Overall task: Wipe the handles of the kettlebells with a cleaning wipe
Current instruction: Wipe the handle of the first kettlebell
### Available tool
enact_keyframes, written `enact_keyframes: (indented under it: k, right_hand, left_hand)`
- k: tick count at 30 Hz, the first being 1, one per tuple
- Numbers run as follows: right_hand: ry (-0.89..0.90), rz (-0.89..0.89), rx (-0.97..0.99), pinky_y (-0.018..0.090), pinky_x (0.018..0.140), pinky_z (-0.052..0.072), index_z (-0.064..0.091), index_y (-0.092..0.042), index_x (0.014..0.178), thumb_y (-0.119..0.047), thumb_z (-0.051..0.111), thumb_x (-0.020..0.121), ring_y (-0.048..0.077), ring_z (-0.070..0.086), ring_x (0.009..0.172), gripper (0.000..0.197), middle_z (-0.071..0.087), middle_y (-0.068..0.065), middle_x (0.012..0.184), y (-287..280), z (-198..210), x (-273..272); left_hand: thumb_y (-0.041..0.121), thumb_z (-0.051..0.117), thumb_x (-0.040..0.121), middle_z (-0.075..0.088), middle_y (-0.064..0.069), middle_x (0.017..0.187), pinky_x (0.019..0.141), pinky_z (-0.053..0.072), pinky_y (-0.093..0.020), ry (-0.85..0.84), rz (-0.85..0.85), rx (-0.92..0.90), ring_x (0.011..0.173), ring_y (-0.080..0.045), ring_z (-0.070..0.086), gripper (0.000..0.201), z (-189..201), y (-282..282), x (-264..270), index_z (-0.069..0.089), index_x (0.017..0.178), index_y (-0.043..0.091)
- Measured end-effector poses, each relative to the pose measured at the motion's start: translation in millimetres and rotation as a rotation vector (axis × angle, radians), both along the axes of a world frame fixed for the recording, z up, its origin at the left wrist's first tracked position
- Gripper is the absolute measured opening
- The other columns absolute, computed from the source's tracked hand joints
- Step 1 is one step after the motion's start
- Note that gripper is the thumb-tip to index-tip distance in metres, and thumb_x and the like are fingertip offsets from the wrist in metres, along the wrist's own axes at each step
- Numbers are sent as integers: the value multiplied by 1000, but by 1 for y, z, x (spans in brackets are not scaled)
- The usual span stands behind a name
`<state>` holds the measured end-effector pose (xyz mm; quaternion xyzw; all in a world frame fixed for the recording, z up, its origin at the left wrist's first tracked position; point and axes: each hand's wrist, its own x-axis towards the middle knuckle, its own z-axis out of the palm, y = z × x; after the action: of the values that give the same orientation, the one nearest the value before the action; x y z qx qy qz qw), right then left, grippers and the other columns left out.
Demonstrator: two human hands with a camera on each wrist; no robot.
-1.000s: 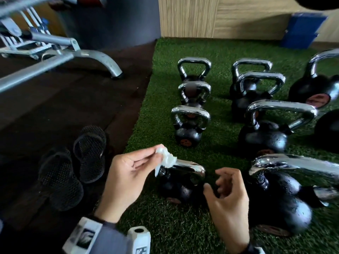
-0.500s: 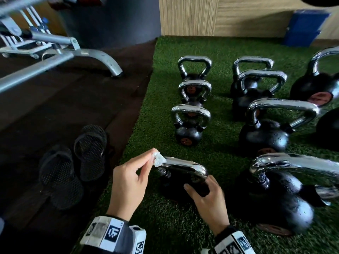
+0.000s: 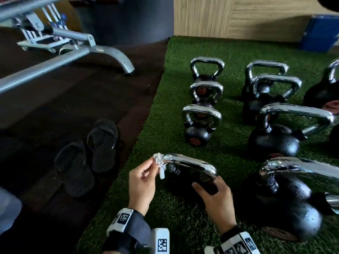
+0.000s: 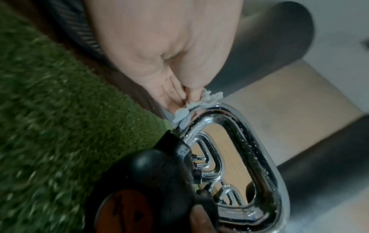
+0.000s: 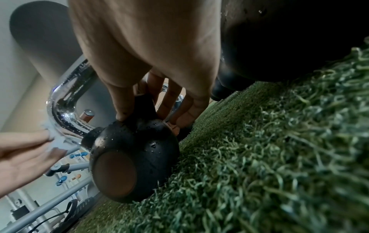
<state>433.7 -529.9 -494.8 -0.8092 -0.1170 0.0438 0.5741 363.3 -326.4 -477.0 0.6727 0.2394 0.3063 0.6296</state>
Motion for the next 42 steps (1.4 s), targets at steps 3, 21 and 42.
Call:
enact_keyframes:
  k: [3,21,42]
  right_hand:
    - [36,-14,-20,7,68,47,70,-36,88,-35,86,76,-7,64,90,20,68,-16,94,0,2,1]
    - [-253,59,-273,-1,67,42,82,-29,92,6,76,59,-6,65,75,49,69,-16,78,-10,17,-29]
    - [21,90,-106,3,65,43,72,-41,95,-39,77,84,-23,59,79,12,66,-21,79,19,10,19]
  left_hand:
    - [10,69,94,77,15,105,80,51,-6,76,3,-11,98,6,70,24,-13,-9,0,74,116,18]
    - [28,75,92,79,4,102,76,50,-5,376,-165,243,80,13,68,26,29,-17,55,78,114,16]
    - [-3,64,96,73,-17,109,69,60,-18,259,-398,-357,83,-10,72,25,53,-17,87,68,119,-12]
